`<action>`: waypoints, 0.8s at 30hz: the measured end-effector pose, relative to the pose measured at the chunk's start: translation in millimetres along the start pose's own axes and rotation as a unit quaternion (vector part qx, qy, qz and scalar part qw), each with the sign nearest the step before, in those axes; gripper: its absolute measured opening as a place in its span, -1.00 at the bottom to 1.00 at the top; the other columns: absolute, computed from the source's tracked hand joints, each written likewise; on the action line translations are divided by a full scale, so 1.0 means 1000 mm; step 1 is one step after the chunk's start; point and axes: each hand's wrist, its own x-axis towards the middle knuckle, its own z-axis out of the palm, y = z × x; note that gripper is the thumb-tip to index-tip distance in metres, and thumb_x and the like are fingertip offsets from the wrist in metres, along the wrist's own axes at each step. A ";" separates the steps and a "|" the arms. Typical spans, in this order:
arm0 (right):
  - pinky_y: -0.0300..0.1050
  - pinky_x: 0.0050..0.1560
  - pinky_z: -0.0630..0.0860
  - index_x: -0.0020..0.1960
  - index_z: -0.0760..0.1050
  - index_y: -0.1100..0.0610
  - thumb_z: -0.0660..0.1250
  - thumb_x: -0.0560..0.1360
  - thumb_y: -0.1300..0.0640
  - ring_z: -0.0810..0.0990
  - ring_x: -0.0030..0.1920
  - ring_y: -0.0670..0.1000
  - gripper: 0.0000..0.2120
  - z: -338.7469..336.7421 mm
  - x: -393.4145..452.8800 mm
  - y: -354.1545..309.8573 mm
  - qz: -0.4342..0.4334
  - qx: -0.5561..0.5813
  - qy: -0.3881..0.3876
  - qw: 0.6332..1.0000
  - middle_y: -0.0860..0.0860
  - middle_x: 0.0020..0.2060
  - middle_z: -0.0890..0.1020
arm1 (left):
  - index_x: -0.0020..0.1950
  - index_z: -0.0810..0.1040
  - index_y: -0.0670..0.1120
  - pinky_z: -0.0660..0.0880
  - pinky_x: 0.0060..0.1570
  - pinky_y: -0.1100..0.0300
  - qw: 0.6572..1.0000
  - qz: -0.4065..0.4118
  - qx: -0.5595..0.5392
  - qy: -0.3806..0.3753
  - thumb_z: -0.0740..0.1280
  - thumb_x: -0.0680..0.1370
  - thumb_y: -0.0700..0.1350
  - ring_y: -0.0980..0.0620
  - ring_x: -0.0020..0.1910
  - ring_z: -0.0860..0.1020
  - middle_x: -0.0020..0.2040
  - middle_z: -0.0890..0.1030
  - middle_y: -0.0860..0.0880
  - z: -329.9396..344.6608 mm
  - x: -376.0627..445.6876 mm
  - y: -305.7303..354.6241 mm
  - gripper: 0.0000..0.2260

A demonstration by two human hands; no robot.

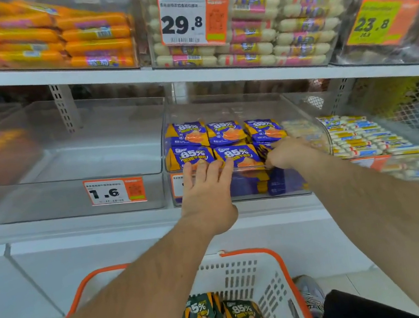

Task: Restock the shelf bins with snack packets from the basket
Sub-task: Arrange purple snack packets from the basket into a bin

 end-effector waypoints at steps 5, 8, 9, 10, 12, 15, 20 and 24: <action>-0.03 -0.05 0.48 -0.02 0.52 0.04 0.25 0.17 -0.21 0.52 -0.04 0.15 -0.52 0.007 0.005 0.002 -0.002 0.012 0.022 1.000 0.09 0.04 0.57 | 0.60 -0.11 0.01 -0.27 0.48 -0.16 1.000 -0.008 0.005 -0.023 0.29 0.51 0.06 -0.12 0.55 0.01 0.57 0.09 -0.03 -0.002 0.002 0.001 -0.21; -0.03 0.05 0.52 0.10 0.53 0.03 0.28 0.24 -0.21 0.52 0.00 0.14 -0.48 0.002 -0.011 0.001 0.000 0.050 0.042 0.998 0.09 0.09 0.57 | 0.60 -0.16 0.00 -0.29 0.47 -0.18 0.998 -0.010 -0.001 -0.058 0.30 0.52 0.05 -0.13 0.56 -0.05 0.60 -0.01 -0.02 -0.006 0.005 0.003 -0.18; -0.02 0.07 0.52 0.12 0.53 0.05 0.27 0.28 -0.21 0.51 0.01 0.15 -0.49 -0.001 -0.021 0.002 0.003 0.057 0.043 0.997 0.10 0.10 0.56 | 0.60 -0.18 -0.01 -0.30 0.46 -0.19 0.997 -0.009 -0.004 -0.072 0.30 0.52 0.04 -0.13 0.57 -0.08 0.60 -0.04 -0.02 -0.008 0.006 0.003 -0.18; 0.01 0.12 0.50 0.14 0.52 0.06 0.24 0.33 -0.22 0.52 0.05 0.17 -0.50 -0.005 -0.032 0.002 0.014 0.060 0.053 0.997 0.13 0.12 0.55 | 0.60 -0.19 -0.01 -0.31 0.46 -0.19 0.996 -0.008 -0.009 -0.085 0.30 0.53 0.05 -0.12 0.57 -0.11 0.61 -0.08 -0.02 -0.010 0.008 0.003 -0.17; 0.09 0.24 0.42 0.26 0.47 0.05 0.22 0.43 -0.21 0.46 0.22 0.25 -0.49 -0.007 -0.053 0.002 0.018 0.065 0.125 0.990 0.20 0.23 0.49 | 0.60 -0.20 -0.01 -0.34 0.45 -0.15 0.995 0.002 -0.032 -0.096 0.29 0.54 0.05 -0.10 0.58 -0.19 0.61 -0.16 -0.01 -0.014 0.008 0.000 -0.18; 0.16 0.26 0.33 0.26 0.52 0.13 0.28 0.46 -0.03 0.42 0.27 0.28 -0.58 0.011 -0.088 -0.006 -0.092 0.100 0.353 0.926 0.21 0.24 0.48 | 0.61 -0.15 -0.04 -0.34 0.48 -0.02 0.991 0.045 -0.113 -0.060 0.26 0.55 -0.04 0.00 0.57 -0.26 0.61 -0.21 0.02 -0.012 -0.011 -0.006 -0.23; 0.02 -0.02 0.32 -0.01 0.59 0.17 0.30 0.32 0.07 0.47 0.04 0.18 -0.70 0.089 -0.150 -0.049 -0.312 0.193 0.440 0.820 0.15 0.04 0.57 | 0.55 0.24 -0.12 0.08 0.49 0.15 0.940 0.001 -0.341 0.012 0.31 0.47 -0.19 0.00 0.55 0.15 0.56 0.21 -0.03 0.023 -0.082 -0.025 -0.36; 0.03 -0.05 0.49 -0.07 0.61 0.19 0.26 0.36 0.10 0.57 -0.06 0.18 -0.75 0.174 -0.184 -0.077 -0.380 0.218 0.260 0.861 0.10 -0.09 0.57 | 0.42 0.39 0.00 0.37 0.22 0.24 0.870 -0.189 -0.443 -0.109 0.28 0.55 -0.24 0.02 0.33 0.44 0.36 0.47 0.02 0.052 -0.140 -0.062 -0.56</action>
